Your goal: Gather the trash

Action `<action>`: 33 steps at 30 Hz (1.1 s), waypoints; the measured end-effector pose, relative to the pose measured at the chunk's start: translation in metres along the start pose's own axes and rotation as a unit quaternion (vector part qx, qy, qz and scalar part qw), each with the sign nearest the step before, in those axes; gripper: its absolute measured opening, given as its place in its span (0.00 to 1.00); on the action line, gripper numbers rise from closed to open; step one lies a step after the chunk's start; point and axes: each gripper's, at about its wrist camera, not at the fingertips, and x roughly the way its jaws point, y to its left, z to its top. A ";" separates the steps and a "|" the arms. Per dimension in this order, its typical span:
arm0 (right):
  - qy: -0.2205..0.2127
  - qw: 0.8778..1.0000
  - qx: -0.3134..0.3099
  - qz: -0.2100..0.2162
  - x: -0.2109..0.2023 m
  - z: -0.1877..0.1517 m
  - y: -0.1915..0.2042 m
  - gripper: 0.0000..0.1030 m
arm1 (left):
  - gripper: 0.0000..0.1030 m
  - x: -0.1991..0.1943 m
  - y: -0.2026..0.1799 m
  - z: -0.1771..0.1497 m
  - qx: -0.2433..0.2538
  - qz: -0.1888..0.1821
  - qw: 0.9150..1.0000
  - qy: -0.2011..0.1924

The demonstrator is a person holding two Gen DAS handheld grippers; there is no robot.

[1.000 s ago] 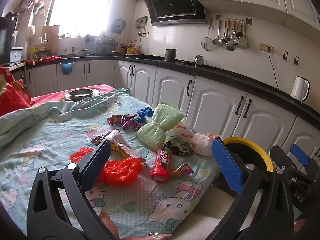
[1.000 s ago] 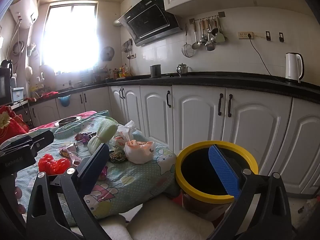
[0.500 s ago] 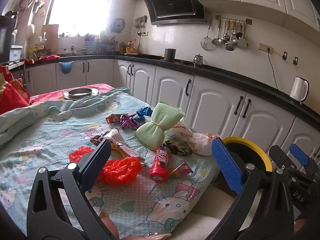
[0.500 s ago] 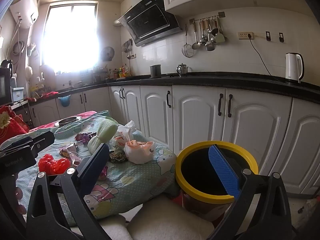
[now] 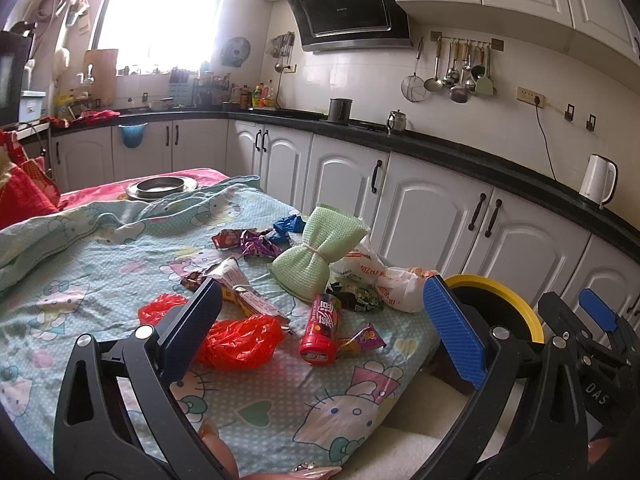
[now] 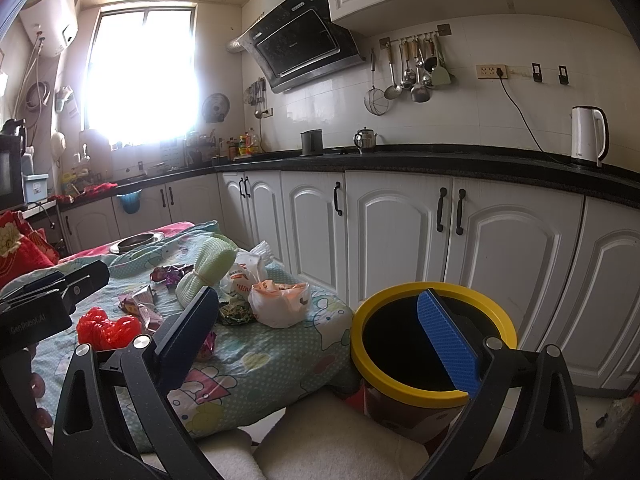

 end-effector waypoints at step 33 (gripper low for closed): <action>0.006 1.000 -0.020 0.019 0.007 0.001 0.011 0.94 | 0.90 0.000 0.011 -0.002 -0.014 0.007 1.000 0.004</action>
